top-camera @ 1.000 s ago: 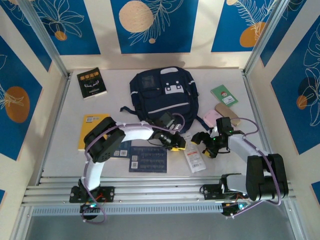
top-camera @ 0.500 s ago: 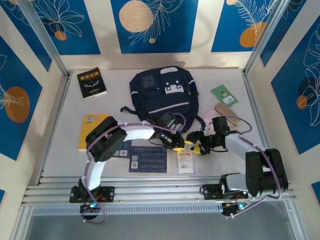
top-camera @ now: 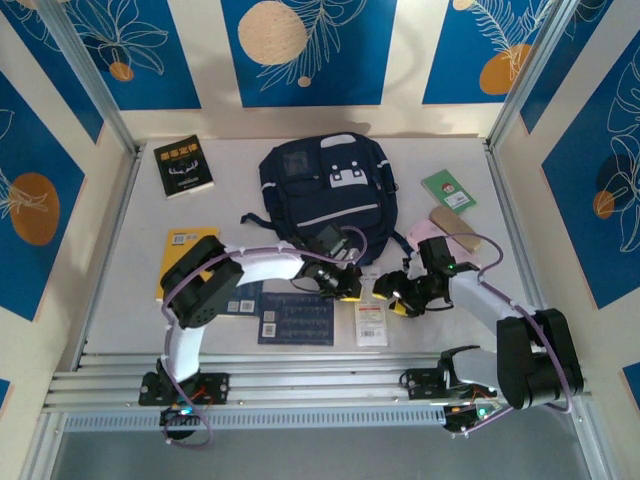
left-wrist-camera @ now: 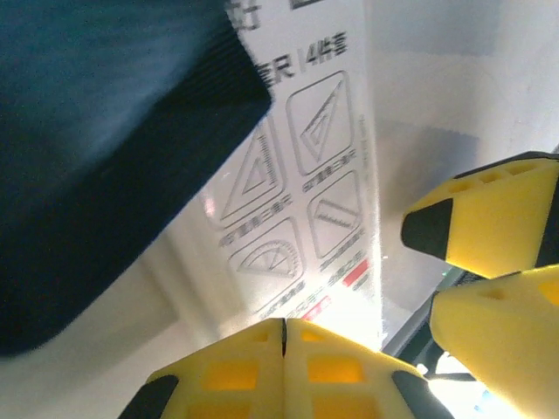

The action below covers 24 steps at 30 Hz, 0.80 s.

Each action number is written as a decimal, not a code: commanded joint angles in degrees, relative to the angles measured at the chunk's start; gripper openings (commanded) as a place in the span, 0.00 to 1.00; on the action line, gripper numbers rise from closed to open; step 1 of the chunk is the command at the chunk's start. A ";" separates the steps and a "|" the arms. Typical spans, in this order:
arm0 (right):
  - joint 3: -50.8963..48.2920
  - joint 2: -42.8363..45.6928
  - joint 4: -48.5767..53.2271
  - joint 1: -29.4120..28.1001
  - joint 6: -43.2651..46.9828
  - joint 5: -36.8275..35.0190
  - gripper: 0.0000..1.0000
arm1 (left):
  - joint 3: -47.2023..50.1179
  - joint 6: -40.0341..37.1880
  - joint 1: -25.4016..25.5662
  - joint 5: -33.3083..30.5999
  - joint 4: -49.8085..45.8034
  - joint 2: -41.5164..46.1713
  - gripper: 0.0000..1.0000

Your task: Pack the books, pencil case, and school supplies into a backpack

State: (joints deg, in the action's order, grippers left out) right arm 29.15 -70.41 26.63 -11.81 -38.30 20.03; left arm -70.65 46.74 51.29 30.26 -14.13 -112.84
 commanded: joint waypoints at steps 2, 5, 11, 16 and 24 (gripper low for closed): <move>1.57 -1.57 1.29 -1.44 0.70 -1.93 0.66 | 0.53 -2.27 0.15 -6.97 -8.16 2.38 0.00; 1.89 -3.14 0.08 -2.45 0.01 -1.66 0.66 | 0.70 -1.94 0.20 -6.71 -7.63 1.64 0.00; 3.09 -5.67 -1.68 -4.47 -1.37 -1.22 0.65 | -1.23 -1.74 0.17 -8.30 -9.57 -1.36 0.00; 2.61 -5.92 -4.22 -4.53 -2.52 2.04 0.64 | -1.70 -1.50 0.19 -7.62 -9.01 -3.14 0.00; 1.00 -4.35 -8.27 -4.28 -4.64 6.44 0.54 | -1.71 -0.91 0.20 -6.50 -7.80 -4.23 0.00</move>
State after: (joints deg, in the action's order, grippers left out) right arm 30.94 -75.92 22.26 -16.01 -41.54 21.89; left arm -72.12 45.93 51.29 23.62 -20.51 -114.50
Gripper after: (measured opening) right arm 0.548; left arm 0.038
